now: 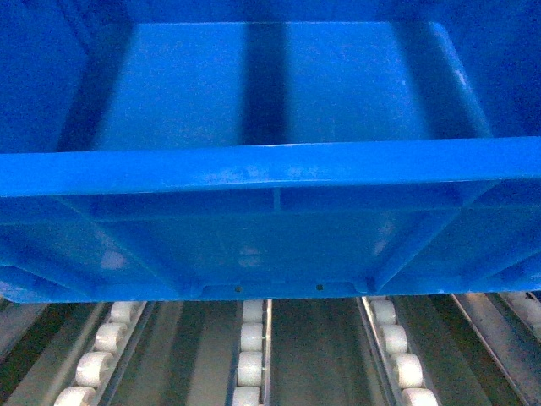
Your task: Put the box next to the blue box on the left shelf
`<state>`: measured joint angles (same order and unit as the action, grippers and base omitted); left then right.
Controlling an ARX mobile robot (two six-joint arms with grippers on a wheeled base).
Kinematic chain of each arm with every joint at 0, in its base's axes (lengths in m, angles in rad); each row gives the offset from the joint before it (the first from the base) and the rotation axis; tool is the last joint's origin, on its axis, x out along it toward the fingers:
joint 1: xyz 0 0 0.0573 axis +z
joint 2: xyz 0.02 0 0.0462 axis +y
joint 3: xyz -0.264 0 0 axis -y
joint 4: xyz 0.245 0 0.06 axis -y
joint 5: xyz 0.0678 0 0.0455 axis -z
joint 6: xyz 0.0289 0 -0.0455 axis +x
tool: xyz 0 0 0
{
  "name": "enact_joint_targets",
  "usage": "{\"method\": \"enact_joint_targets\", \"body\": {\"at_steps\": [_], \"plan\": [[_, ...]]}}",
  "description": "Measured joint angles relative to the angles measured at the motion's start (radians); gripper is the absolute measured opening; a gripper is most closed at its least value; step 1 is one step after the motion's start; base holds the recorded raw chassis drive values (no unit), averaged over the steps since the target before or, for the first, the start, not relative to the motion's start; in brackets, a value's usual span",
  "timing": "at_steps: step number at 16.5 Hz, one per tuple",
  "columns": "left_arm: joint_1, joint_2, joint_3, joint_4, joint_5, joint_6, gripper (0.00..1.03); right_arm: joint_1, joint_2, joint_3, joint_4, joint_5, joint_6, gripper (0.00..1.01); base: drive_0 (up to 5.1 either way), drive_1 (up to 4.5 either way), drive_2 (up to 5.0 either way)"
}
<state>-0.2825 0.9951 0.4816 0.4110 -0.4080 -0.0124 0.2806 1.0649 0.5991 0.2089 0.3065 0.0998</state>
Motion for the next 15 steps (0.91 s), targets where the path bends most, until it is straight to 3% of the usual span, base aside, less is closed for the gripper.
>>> {"method": "enact_joint_targets", "body": {"at_steps": [15], "plan": [[0.0,0.0,0.0,0.0,0.0,0.0,0.15,0.0,0.0,0.0,0.0,0.0,0.0,0.08,0.0,0.0,0.0]]}}
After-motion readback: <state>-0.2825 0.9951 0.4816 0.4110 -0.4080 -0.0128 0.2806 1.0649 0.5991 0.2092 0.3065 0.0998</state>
